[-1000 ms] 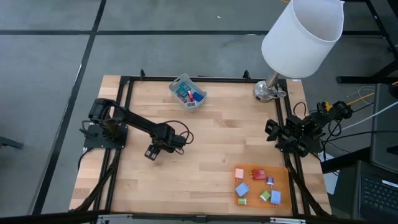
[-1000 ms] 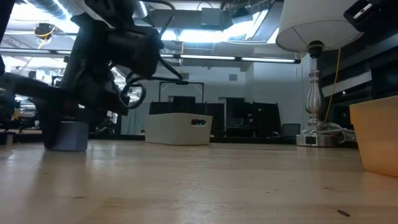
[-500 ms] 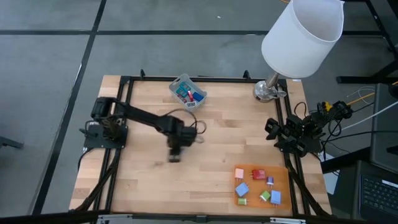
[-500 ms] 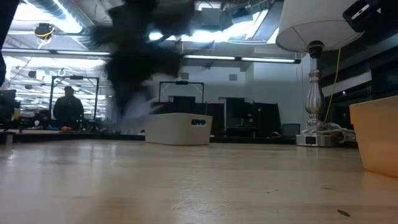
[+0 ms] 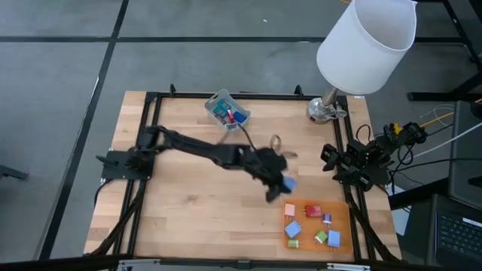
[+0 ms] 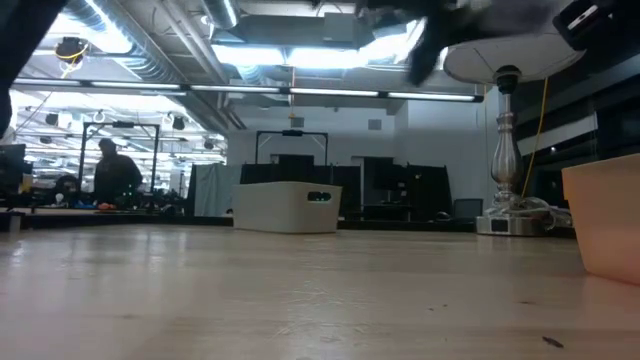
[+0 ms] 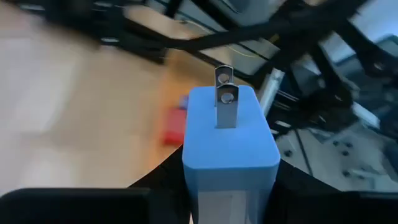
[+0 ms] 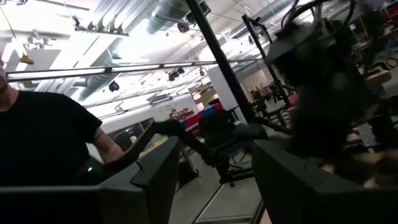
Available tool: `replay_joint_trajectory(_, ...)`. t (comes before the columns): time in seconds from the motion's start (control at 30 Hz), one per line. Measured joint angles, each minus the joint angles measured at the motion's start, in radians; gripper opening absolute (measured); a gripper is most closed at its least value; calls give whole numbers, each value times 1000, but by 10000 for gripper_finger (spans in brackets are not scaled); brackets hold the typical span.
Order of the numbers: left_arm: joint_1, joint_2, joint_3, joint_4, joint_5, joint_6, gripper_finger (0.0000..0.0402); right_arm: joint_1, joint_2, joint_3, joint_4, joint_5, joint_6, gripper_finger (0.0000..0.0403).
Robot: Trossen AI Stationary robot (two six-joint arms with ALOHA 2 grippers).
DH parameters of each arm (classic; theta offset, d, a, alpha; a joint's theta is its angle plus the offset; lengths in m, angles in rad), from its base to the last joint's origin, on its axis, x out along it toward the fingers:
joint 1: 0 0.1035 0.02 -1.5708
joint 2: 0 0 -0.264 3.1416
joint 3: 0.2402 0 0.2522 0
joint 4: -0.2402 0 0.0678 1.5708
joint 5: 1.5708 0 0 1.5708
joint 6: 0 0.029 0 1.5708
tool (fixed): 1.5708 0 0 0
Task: Pick & Place Office items
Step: Put the light blue charger adapter into the orange bin
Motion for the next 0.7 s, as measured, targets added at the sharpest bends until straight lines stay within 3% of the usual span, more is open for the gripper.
replay_joint_trajectory(0.37,-95,460,624,-64,10,-15,112,0,0,0,1,-37,35,201)
replay_joint_trajectory(0.53,-98,538,601,38,35,-89,112,0,0,0,0,-64,67,200)
replay_joint_trajectory(0.7,-98,568,603,31,62,-110,112,0,0,0,0,-73,79,200)
